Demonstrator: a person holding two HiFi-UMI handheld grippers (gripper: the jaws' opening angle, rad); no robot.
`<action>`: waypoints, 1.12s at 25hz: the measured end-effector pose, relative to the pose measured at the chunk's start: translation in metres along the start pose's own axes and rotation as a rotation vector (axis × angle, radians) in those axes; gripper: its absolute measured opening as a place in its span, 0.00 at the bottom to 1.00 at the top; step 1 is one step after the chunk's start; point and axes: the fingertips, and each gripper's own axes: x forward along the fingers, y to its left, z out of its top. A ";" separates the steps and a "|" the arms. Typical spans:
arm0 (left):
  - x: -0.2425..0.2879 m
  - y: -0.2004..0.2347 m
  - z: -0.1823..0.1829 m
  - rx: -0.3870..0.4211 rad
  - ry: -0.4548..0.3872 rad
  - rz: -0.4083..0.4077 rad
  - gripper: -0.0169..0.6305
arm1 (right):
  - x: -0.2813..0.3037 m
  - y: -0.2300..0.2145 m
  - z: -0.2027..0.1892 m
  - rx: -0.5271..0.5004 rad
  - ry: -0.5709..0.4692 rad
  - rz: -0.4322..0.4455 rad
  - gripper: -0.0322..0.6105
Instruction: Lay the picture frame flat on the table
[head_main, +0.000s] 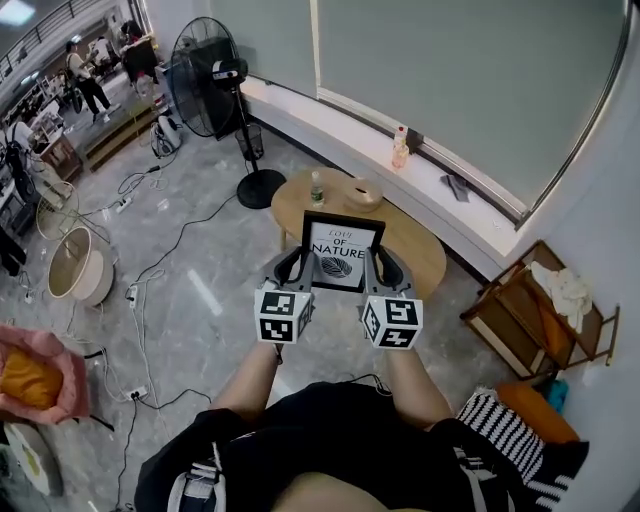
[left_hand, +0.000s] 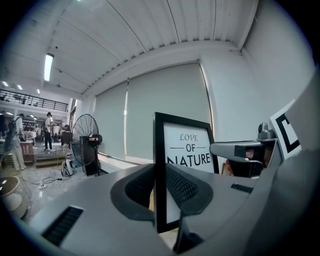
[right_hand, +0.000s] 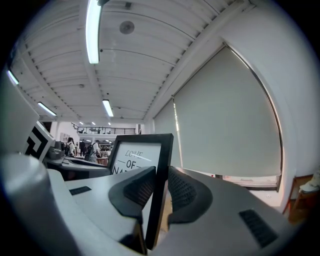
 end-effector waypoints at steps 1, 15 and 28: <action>0.017 -0.001 0.001 -0.004 0.003 0.000 0.15 | 0.012 -0.013 -0.001 -0.001 0.004 0.000 0.20; 0.162 0.016 0.001 -0.054 0.043 0.009 0.15 | 0.131 -0.098 -0.014 -0.006 0.059 0.015 0.19; 0.305 0.101 0.018 -0.046 0.046 -0.096 0.15 | 0.284 -0.129 -0.012 -0.015 0.067 -0.085 0.19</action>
